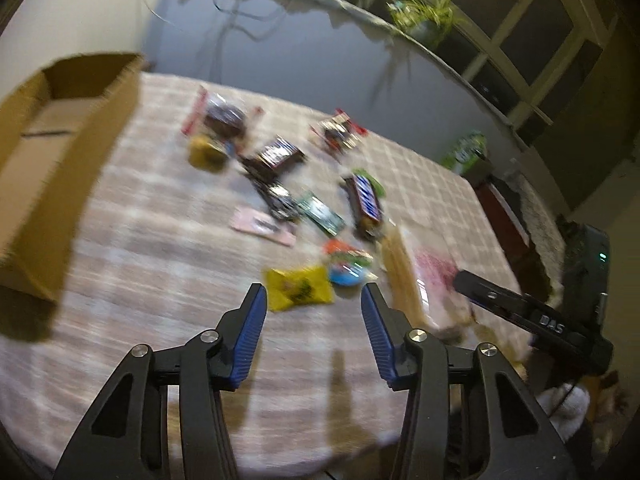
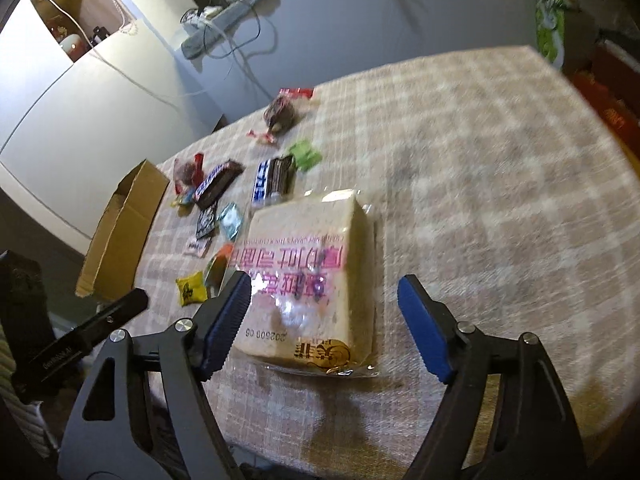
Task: Organize snacks
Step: 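Reach the right tool to the packaged bread slice and grasp it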
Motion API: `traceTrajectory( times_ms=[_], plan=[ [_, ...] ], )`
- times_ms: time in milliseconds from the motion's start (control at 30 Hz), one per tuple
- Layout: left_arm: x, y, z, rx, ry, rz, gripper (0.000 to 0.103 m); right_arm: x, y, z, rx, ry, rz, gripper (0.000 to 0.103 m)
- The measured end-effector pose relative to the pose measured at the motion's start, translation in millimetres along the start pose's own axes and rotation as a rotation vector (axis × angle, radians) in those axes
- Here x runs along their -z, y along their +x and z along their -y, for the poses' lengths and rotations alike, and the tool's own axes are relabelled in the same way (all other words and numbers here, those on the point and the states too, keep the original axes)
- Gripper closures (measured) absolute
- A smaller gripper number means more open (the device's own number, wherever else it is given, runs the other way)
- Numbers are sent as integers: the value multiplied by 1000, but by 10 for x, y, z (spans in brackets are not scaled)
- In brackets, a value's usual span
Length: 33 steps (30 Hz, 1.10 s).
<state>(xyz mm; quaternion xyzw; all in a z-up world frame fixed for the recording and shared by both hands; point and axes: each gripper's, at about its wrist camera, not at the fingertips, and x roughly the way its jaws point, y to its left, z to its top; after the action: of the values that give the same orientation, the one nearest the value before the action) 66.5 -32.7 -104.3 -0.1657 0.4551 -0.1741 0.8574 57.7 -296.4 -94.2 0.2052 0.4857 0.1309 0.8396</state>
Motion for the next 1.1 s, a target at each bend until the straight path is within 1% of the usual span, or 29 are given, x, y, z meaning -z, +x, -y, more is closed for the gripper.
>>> traceTrajectory(
  times_ms=[100, 267, 367, 667, 867, 933, 967, 1000, 1067, 1100],
  plan=[
    [5, 77, 62, 45, -13, -41, 56, -4, 41, -4, -25, -6, -31, 26],
    [16, 177, 289, 110, 27, -91, 56, -74, 94, 57, -66, 22, -74, 27],
    [26, 274, 444, 146, 60, -127, 59, -123, 117, 104, -84, 41, -93, 28],
    [-30, 588, 631, 162, 93, -184, 64, -167, 162, 133, -97, 32, -130, 33],
    [-96, 698, 673, 164, 111, -209, 64, -213, 211, 191, -129, 47, -157, 38],
    [-115, 732, 670, 165, 118, -225, 60, -231, 228, 210, -139, 59, -168, 39],
    [-125, 745, 661, 164, 115, -231, 55, -240, 234, 209, -140, 58, -173, 39],
    [-134, 776, 640, 170, 107, -248, 52, -246, 240, 210, -144, 58, -180, 39],
    [-138, 840, 623, 201, 87, -277, 52, -250, 255, 203, -152, 65, -190, 39],
    [-137, 874, 652, 211, 95, -285, 50, -256, 258, 191, -157, 67, -193, 39]
  ],
)
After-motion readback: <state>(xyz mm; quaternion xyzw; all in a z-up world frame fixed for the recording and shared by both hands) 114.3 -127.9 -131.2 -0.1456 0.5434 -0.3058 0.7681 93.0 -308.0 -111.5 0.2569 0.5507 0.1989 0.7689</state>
